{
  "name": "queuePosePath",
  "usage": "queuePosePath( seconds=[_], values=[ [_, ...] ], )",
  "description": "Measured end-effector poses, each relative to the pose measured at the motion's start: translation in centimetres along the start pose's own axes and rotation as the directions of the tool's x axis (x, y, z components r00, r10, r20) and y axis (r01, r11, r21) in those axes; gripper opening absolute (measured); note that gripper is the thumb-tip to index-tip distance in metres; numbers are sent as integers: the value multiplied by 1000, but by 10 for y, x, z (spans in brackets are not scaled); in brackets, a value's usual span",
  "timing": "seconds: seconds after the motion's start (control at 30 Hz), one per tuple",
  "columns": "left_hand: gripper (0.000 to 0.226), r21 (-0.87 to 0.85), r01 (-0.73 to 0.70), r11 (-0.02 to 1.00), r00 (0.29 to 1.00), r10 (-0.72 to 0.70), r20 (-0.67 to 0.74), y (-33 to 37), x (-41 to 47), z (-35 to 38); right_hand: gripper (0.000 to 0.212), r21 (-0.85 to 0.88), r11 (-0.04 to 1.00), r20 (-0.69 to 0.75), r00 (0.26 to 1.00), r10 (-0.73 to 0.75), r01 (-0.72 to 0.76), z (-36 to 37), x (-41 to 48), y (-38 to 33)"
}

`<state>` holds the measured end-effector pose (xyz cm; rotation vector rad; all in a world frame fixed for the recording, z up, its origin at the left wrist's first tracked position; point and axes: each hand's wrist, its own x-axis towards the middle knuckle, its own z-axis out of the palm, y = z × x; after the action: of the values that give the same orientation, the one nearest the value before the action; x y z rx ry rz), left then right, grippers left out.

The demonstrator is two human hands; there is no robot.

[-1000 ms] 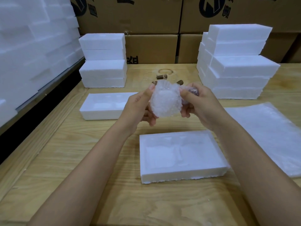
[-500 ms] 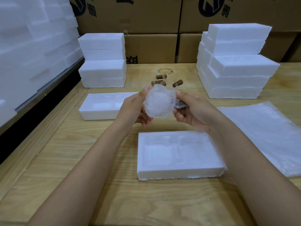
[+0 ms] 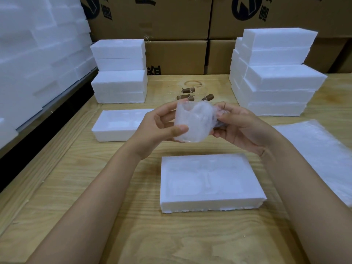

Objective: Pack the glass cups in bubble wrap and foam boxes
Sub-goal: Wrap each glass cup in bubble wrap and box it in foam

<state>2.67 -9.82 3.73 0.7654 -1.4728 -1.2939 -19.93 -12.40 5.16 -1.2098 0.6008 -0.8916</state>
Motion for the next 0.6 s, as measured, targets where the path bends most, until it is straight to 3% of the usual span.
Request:
queuePosePath(
  seconds=[0.17,0.27,0.6],
  values=[
    [75,32,-11,999,987,6,159,-4,1,-5,19,-66,998,105,994,-8,15,-7,-2,-1],
    [72,36,12,999,980,-18,200,-5,-1,-8,21,-166,986,131,991,-1,23,-7,-3,-2],
    [68,77,98,992,972,-112,205,7,-3,-14,17,-202,979,64,998,12,1,3,-7,-14]
  ],
)
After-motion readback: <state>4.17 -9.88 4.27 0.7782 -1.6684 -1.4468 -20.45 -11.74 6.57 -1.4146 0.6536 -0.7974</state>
